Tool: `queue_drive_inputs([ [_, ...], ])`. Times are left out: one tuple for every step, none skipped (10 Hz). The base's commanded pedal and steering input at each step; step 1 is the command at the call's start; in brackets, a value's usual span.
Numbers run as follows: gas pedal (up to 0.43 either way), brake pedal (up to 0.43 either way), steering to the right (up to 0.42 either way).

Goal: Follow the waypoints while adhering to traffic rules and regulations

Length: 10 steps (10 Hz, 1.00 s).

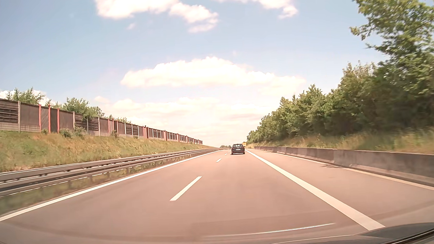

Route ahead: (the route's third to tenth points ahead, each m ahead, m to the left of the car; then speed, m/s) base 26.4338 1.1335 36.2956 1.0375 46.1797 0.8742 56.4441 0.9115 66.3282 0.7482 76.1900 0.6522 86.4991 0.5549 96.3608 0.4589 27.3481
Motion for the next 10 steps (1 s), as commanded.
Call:
queue_drive_inputs([
  [0.268, 0.006, -0.001],
  [0.268, 0.012, -0.001],
  [0.268, 0.012, -0.001],
  [0.268, 0.012, 0.0],
  [0.268, 0.012, 0.0],
  [0.268, 0.012, 0.0],
  [0.268, 0.012, 0.0],
  [0.268, 0.012, 0.0],
  [0.268, 0.012, 0.0],
  [0.268, 0.012, 0.0],
])
